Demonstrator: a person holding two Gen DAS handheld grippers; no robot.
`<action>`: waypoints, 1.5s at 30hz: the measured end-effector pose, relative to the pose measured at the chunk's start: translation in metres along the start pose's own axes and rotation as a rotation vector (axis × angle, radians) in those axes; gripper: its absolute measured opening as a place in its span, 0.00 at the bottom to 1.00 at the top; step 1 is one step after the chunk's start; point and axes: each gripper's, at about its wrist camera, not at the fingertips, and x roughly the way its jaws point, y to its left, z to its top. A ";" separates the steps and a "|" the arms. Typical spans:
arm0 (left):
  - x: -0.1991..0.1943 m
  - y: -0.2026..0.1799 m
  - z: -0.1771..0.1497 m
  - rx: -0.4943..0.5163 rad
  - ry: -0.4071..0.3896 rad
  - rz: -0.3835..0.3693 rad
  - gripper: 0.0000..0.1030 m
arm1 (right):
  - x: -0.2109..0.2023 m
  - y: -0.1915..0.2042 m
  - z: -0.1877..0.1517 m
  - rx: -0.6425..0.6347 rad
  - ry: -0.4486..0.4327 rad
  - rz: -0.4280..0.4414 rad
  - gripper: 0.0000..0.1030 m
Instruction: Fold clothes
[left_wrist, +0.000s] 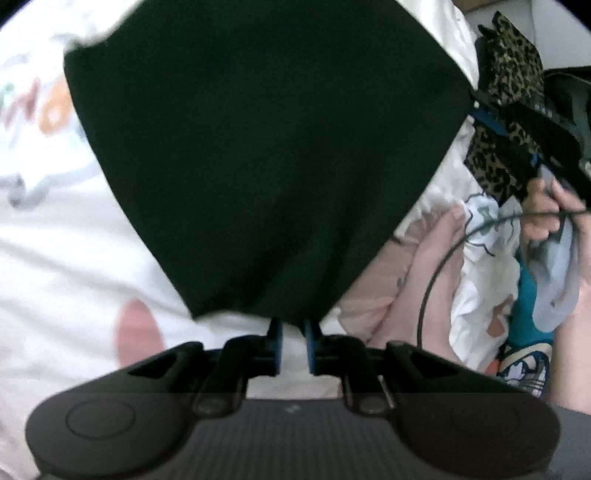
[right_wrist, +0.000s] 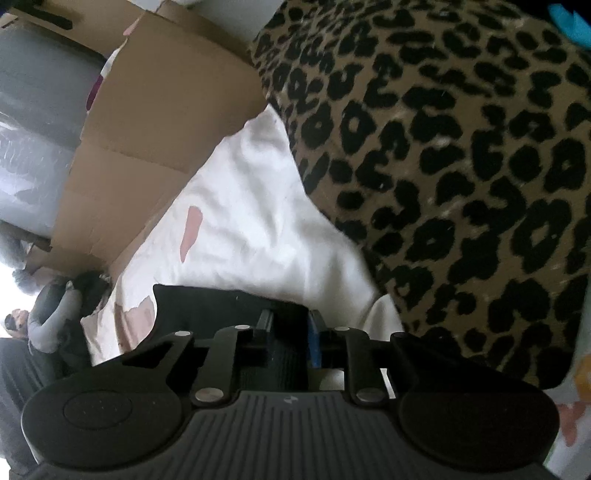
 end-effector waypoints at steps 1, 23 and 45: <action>-0.001 -0.005 0.008 0.010 0.001 0.017 0.20 | -0.003 0.000 0.001 -0.002 -0.012 -0.005 0.22; -0.077 -0.068 0.134 0.666 -0.091 0.260 0.30 | -0.016 0.003 -0.013 -0.013 -0.028 -0.067 0.25; -0.083 -0.008 0.213 0.702 -0.331 0.052 0.27 | -0.011 0.026 -0.023 -0.251 -0.042 -0.175 0.25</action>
